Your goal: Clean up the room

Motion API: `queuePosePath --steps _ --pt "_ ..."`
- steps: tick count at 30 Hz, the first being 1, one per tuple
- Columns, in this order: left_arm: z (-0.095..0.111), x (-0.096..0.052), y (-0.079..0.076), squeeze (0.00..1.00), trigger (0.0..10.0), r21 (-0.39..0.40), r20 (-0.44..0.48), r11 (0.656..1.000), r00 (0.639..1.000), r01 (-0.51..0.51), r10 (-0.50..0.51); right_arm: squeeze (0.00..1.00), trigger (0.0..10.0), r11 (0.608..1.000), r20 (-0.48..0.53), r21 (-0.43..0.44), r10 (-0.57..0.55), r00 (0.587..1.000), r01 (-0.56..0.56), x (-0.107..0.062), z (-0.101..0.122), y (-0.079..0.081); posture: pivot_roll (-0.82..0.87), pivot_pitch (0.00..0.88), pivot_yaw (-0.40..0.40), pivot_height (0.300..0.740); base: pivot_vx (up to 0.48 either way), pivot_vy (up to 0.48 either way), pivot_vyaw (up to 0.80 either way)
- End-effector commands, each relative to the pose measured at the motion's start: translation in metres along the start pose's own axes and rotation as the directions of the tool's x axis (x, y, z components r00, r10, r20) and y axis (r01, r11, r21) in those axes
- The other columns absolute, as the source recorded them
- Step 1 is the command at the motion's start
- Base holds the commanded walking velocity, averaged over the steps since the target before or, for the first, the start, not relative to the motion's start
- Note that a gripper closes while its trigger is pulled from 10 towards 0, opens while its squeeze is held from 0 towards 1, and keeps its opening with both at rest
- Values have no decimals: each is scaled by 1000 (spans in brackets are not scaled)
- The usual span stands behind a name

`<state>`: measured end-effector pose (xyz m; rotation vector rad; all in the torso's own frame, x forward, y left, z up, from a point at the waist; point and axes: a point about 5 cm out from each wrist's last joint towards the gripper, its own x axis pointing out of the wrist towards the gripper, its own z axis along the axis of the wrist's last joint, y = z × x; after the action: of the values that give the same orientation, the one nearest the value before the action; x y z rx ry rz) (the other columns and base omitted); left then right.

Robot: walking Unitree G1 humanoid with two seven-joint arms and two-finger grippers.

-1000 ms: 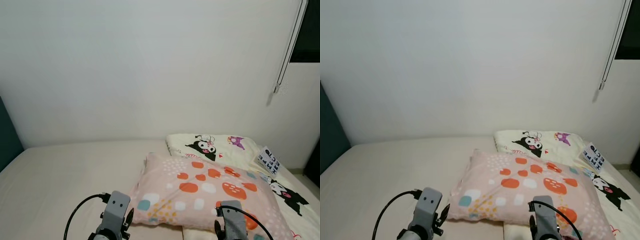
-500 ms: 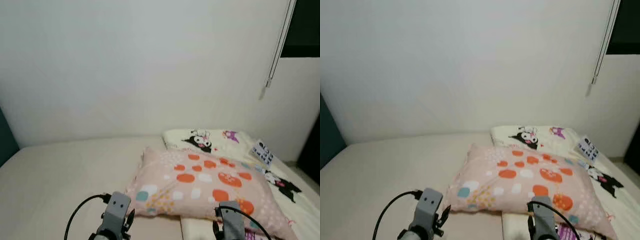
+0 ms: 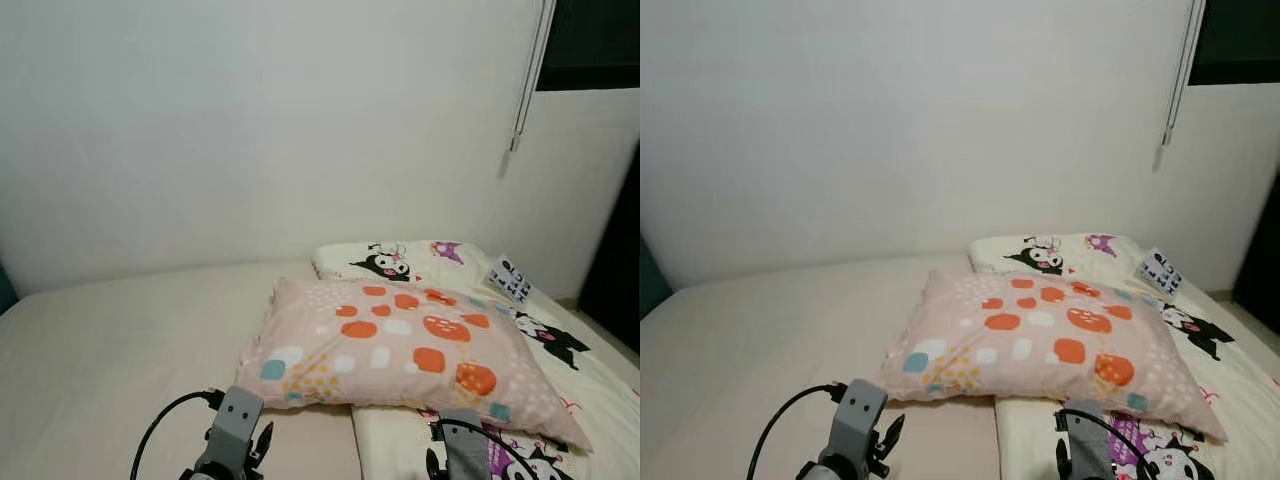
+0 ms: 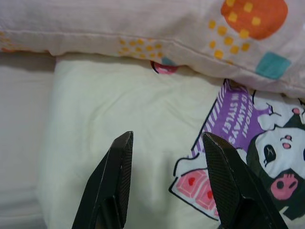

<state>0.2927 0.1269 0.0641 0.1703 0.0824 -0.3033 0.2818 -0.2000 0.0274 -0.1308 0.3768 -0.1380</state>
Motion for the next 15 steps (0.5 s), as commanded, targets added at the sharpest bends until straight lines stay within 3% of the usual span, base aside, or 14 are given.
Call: queuePosePath --steps 1,9,15 --pt "-4 -3 2 0 10000 -2 -19 1000 1000 2 -3 0 10000 1000 -10 29 2 1000 -2 -2 -3 2 -19 88 20 623 0 0 0" --pt "-4 -5 3 0 10000 1 -22 1000 1000 11 -11 0 10000 999 -11 36 7 1000 -7 -4 -5 4 -16 98 24 590 0 0 0" --pt "-6 -6 3 0 10000 3 -30 1000 999 21 -21 0 10000 999 -15 32 4 1000 -3 -4 -6 3 -15 101 25 590 0 0 0"
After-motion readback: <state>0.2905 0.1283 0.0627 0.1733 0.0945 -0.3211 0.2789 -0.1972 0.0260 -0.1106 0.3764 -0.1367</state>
